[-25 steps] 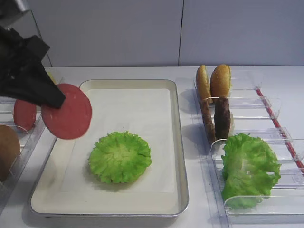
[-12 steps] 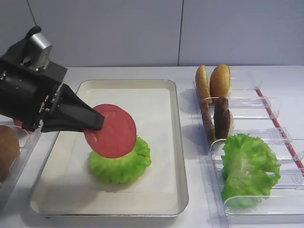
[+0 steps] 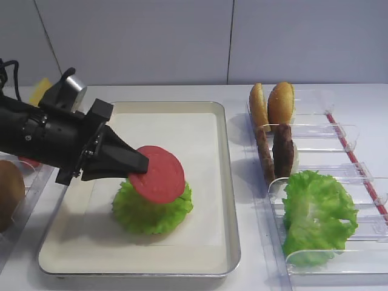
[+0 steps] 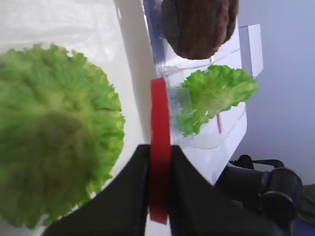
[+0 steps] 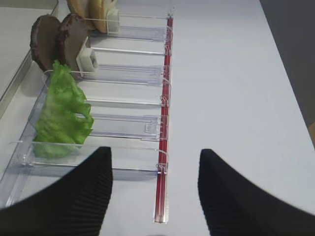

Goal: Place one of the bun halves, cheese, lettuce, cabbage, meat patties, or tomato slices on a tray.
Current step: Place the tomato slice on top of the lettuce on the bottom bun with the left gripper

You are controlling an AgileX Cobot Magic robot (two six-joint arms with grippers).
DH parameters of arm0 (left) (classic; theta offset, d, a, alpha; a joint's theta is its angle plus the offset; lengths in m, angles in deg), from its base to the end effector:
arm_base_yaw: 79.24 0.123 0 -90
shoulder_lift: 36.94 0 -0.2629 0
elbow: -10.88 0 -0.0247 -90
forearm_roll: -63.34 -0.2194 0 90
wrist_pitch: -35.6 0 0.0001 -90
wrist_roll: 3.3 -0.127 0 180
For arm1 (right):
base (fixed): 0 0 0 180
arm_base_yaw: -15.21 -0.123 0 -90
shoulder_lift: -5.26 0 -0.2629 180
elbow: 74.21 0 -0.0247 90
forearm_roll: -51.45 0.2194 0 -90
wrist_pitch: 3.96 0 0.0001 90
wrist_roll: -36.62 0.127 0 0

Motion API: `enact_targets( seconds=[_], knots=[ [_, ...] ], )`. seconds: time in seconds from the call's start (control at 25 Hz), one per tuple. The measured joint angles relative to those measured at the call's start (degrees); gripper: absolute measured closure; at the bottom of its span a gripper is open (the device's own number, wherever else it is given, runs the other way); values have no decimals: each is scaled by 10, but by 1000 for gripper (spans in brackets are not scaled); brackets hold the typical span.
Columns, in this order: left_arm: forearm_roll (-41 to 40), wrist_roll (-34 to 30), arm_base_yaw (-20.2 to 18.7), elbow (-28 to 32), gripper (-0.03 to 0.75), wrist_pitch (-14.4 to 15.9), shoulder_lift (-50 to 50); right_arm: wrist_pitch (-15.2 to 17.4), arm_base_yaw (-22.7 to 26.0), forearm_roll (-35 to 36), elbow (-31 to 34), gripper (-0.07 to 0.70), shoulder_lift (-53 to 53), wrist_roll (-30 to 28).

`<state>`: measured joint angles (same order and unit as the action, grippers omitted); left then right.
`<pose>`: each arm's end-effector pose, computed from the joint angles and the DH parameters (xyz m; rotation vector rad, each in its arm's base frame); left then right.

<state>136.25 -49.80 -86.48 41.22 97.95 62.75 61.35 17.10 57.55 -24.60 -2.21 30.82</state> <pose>0.2364 -0.1385 0.1968 0.1977 2.5745 -1.4739 0.0173 0.0117 0.2296 -0.0820 2.1298 0.0504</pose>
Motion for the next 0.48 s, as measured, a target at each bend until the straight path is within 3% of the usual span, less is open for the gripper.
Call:
enact_targets(
  seconds=[0.48],
  knots=[
    [9, -26, -1, 0, 637, -20, 61, 0, 0, 0, 0, 242, 0, 0]
  ],
)
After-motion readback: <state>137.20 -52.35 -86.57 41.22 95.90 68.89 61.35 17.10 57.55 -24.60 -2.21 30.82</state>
